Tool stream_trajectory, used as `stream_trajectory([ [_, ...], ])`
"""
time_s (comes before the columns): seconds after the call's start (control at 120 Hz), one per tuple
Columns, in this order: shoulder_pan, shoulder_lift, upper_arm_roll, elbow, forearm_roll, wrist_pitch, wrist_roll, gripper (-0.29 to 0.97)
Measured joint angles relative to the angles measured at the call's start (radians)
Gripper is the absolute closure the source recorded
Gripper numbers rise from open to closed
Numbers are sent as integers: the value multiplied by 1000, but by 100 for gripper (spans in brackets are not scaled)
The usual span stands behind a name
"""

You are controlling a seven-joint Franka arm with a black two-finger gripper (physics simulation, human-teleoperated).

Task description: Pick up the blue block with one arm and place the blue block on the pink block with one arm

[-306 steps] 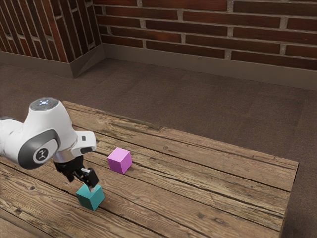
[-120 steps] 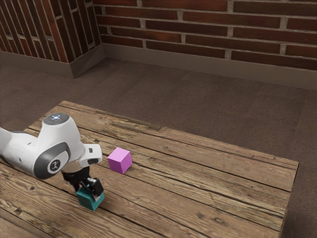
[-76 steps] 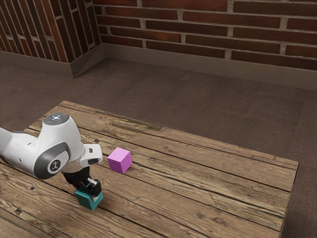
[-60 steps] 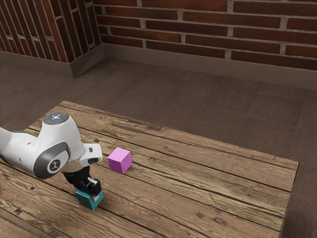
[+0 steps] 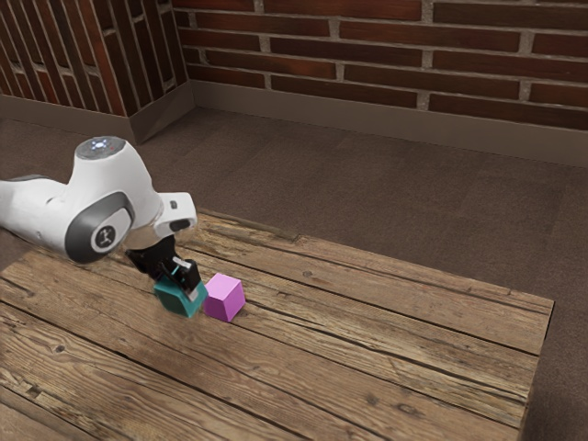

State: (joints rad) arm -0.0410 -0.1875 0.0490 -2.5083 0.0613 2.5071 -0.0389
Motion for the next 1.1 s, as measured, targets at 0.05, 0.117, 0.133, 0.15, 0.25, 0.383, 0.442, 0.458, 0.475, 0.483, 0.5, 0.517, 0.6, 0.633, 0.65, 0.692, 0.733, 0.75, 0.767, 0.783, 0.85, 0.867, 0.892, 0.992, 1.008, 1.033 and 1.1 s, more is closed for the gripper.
stream_trajectory([
  [0.05,0,2,-1,23,2,-22,-3,39],
  [0.117,0,12,-1,46,3,-45,-6,39],
  [0.133,0,16,-1,52,4,-50,-7,39],
  [0.15,0,22,-2,58,4,-54,-8,39],
  [0.25,0,51,-4,89,5,-74,-12,40],
  [0.383,1,108,-5,156,6,-100,-16,40],
  [0.442,1,138,-5,193,6,-112,-16,40],
  [0.458,1,147,-5,202,6,-115,-17,40],
  [0.475,1,154,-5,211,6,-118,-17,40],
  [0.483,1,157,-6,215,6,-119,-17,40],
  [0.5,1,163,-6,222,6,-122,-17,41],
  [0.517,1,168,-6,227,6,-124,-17,41],
  [0.6,5,182,-11,244,5,-135,-17,41],
  [0.633,5,185,-12,246,5,-137,-18,41],
  [0.65,5,187,-13,247,5,-138,-18,41],
  [0.692,10,193,-18,252,5,-141,-18,41],
  [0.733,12,205,-21,264,5,-143,-18,41],
  [0.75,12,212,-21,270,5,-144,-18,41],
  [0.767,12,217,-22,276,5,-145,-18,41],
  [0.783,12,222,-22,281,5,-145,-18,41],
  [0.85,9,243,-22,302,5,-148,-18,41],
  [0.867,7,248,-23,306,5,-148,-18,41],
  [0.892,5,255,-23,312,5,-149,-18,41],
  [0.992,-1,275,-23,335,6,-152,-18,41],
  [1.008,-1,277,-23,338,6,-152,-17,41],
  [1.033,-1,280,-23,342,6,-153,-17,41],
  [1.1,0,283,-23,345,6,-154,-15,41],
])
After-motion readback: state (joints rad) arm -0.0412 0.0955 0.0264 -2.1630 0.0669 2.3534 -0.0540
